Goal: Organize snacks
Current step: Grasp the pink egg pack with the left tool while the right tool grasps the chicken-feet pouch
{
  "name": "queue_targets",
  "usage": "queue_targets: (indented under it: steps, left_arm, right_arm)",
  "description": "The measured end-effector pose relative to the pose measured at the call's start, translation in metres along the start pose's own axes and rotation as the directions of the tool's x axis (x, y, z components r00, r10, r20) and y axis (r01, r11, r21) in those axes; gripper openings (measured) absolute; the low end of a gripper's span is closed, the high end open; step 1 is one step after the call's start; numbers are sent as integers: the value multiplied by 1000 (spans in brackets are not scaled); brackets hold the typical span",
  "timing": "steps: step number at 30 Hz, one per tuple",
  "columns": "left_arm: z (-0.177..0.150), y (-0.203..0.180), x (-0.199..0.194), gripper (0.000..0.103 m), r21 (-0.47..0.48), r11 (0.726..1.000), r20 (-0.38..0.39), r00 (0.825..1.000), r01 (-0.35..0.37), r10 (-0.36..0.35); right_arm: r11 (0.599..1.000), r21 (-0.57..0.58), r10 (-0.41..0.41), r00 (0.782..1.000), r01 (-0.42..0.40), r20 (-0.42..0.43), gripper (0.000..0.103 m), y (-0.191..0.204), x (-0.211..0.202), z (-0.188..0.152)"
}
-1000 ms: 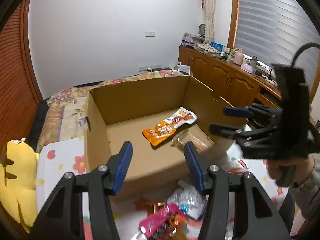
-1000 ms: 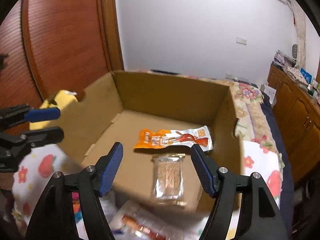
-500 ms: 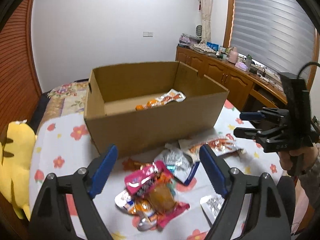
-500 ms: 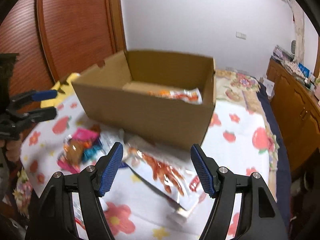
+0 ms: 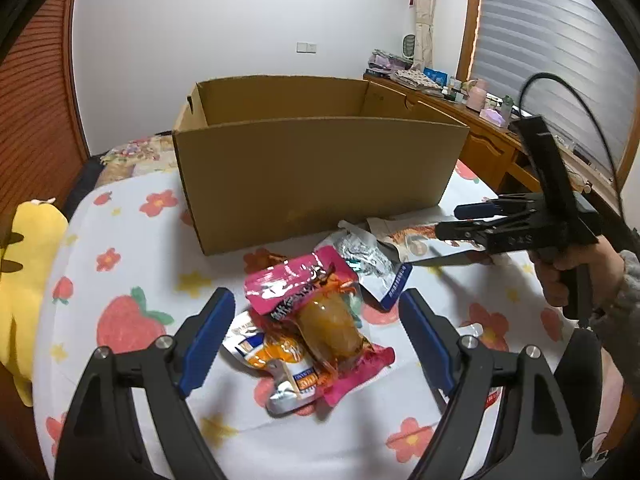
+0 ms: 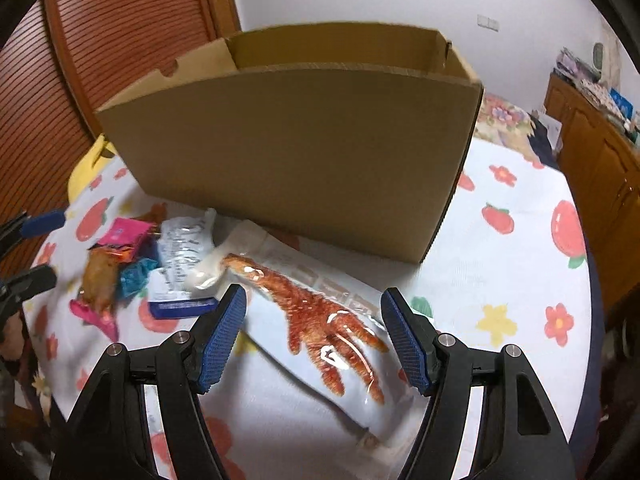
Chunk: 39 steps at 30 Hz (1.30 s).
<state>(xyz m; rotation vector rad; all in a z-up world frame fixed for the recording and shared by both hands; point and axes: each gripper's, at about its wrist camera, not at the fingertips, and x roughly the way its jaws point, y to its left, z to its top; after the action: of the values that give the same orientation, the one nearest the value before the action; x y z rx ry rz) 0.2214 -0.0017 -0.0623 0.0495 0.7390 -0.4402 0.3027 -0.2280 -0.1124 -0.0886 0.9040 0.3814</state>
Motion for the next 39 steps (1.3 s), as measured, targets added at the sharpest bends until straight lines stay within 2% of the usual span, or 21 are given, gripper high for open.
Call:
queue_targets:
  steps: [3,11,17,28,31,37,39]
  left_arm:
    - [-2,0,2,85,-1,1000,1,1000,0,0]
    - [-6,3,6,85,-23,1000,-11,1000,0,-1]
    - [-8,-1,13,85,-29,1000,-25,1000,8,-9]
    - [-11,-6,27,84,-18,1000,-61,998,1,-2]
    - [-10,-6,32,84,-22,1000,-68,998,-8,7]
    - [-6,-12,45,85,-10,999,-93,995,-42,41]
    - [-6,-13,49,85,-13,998,-101,993,-54,52]
  right_arm:
    - [999,44,22,999,-21,-26,72,-7,7,1]
    - [997,58,55,997,-52,-47,73,-10,10,-2]
    - [998,5,60,996,-59,-67,80,2,8,-7]
    - [992,-122,-33,998,26,-53,82,23,11,-21]
    - [991,-110,-87,995,81,-49,76,23,12,-23]
    - [992,-53,-120,992,118,-28,48,16,5,-26]
    - [991,-44,-125,992,124,-16,47,15,3,-29]
